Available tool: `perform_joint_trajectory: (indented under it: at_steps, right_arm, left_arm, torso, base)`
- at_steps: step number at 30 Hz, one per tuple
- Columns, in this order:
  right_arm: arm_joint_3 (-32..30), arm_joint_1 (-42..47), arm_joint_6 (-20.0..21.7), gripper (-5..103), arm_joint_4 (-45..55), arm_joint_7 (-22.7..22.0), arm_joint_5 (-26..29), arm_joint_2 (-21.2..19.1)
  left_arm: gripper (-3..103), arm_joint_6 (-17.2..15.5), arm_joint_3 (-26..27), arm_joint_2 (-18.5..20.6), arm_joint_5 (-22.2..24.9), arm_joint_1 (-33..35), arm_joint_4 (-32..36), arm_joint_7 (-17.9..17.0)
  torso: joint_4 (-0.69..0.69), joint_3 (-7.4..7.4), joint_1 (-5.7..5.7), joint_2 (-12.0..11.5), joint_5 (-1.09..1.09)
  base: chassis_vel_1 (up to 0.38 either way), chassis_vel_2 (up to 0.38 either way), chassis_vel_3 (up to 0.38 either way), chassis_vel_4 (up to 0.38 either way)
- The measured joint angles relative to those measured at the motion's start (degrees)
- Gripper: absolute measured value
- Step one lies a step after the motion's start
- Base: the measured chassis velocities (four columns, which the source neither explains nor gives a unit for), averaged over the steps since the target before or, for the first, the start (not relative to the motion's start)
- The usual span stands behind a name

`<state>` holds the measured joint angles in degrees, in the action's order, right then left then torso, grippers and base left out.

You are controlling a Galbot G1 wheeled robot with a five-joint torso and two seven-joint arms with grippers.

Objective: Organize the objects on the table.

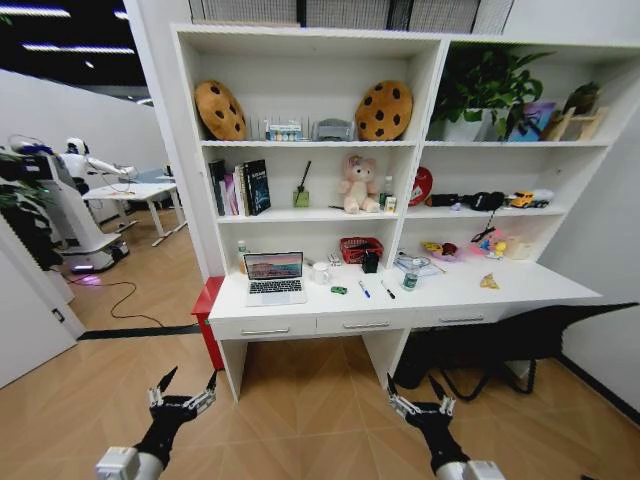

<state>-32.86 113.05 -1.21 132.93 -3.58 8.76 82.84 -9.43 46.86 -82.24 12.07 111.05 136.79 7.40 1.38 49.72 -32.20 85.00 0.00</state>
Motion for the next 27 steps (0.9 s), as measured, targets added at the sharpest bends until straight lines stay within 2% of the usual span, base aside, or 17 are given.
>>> perform_joint_trajectory:
  at_steps: [8, 12, 14, 16, 17, 23, 24, 27]
  right_arm:
    - [0.28, 0.16, -1.03, 100, -0.39, 1.13, 0.5, -0.01]
    - [0.28, 0.17, -1.74, 100, -0.55, 1.22, 0.51, 0.07]
    - [0.19, 0.1, -1.94, 100, -0.64, 1.24, 0.68, -0.06]
    - [0.18, 0.06, -1.96, 100, -0.65, 1.26, 0.7, -0.1]
    - [0.19, 0.01, -1.97, 100, -0.72, 1.27, 0.74, -0.1]
    - [0.31, -0.14, -2.29, 100, -1.09, 1.29, 0.74, -0.05]
    - [0.35, -0.17, -2.44, 100, -1.1, 1.31, 0.73, -0.04]
    - [0.46, -0.35, -2.95, 100, -1.12, 1.34, 0.71, -0.05]
  left_arm:
    - [98, 0.03, 0.05, -0.49, 0.07, 0.06, 0.05, 0.05]
    - [94, 0.04, -0.34, -0.81, -0.01, 0.22, -0.35, 0.05]
    - [100, 0.05, -0.41, -0.89, -0.12, 0.26, -0.38, 0.06]
    - [100, 0.06, -0.39, -0.89, -0.13, 0.26, -0.38, 0.06]
    - [94, 0.07, -0.35, -0.89, -0.14, 0.26, -0.39, 0.07]
    - [97, 0.14, -0.32, -0.89, -0.33, 0.25, -0.63, 0.05]
    - [97, 0.16, -0.32, -0.88, -0.46, 0.24, -0.76, 0.01]
    - [97, 0.18, -0.32, -0.87, -0.49, 0.24, -0.82, -0.01]
  torso:
    - [0.0, 0.0, 0.01, 0.0, 0.0]
    - [0.0, 0.0, 0.02, 0.01, 0.0]
    - [0.0, -0.01, 0.02, 0.01, 0.0]
    - [0.0, 0.0, 0.02, 0.01, -0.01]
    - [0.0, 0.0, 0.02, 0.01, 0.01]
    - [-0.02, 0.01, 0.0, 0.0, 0.04]
    - [0.0, 0.0, 0.0, 0.0, -0.03]
    - [0.01, 0.0, 0.0, 0.0, 0.01]
  base:
    - [0.0, 0.0, 0.0, 0.0]
    - [-0.068, 0.064, 0.065, -0.077]
    - [-0.14, 0.107, 0.134, -0.146]
    - [-0.157, 0.149, 0.15, -0.163]
    - [-0.178, 0.172, 0.218, -0.202]
    - [-0.216, 0.206, 0.238, -0.222]
    - [-0.257, 0.24, 0.279, -0.253]
    - [-0.269, 0.268, 0.286, -0.284]
